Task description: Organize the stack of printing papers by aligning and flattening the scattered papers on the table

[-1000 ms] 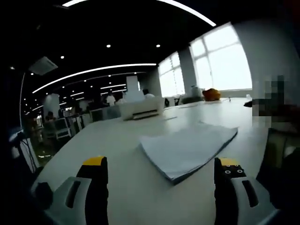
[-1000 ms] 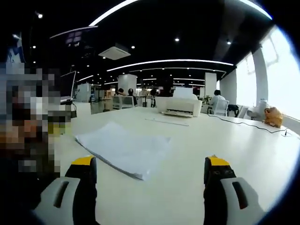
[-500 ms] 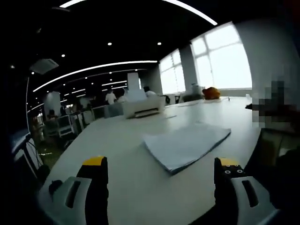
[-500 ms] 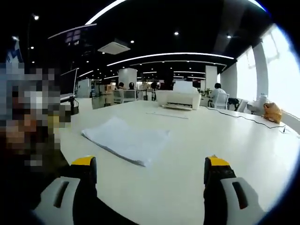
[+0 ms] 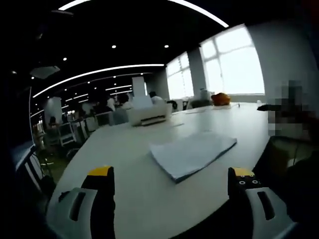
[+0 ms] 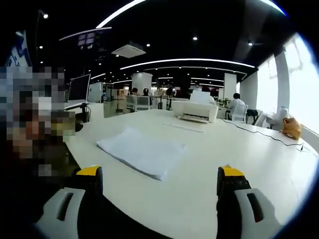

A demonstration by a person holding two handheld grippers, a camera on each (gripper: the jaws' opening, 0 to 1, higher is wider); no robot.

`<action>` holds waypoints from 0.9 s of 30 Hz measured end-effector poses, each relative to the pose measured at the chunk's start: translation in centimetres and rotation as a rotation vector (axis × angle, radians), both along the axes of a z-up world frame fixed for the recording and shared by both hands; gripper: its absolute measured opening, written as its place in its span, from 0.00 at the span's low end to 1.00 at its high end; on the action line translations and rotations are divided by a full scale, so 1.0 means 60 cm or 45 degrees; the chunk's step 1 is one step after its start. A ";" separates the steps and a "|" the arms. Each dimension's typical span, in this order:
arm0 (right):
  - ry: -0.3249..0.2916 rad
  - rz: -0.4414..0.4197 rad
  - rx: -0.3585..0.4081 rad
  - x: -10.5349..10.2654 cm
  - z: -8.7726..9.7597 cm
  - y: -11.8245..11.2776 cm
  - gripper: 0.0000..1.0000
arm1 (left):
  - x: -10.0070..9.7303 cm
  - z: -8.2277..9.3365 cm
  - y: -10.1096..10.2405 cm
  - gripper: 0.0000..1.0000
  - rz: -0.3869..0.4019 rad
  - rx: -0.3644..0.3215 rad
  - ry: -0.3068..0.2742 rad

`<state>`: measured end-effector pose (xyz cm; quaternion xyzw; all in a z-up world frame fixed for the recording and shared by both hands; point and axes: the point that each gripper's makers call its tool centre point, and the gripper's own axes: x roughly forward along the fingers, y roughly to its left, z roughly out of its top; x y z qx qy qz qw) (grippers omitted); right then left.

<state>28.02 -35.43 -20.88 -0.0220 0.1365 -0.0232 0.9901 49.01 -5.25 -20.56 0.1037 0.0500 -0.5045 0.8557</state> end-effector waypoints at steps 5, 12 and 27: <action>0.034 0.003 -0.014 -0.002 -0.009 0.003 0.90 | -0.001 0.000 0.003 0.96 -0.002 0.006 -0.003; 0.030 0.008 -0.023 -0.001 -0.004 0.008 0.90 | -0.006 0.002 0.008 0.96 -0.012 0.014 0.007; 0.022 -0.005 -0.040 0.000 0.003 0.005 0.90 | -0.017 0.010 0.002 0.96 -0.032 0.021 0.001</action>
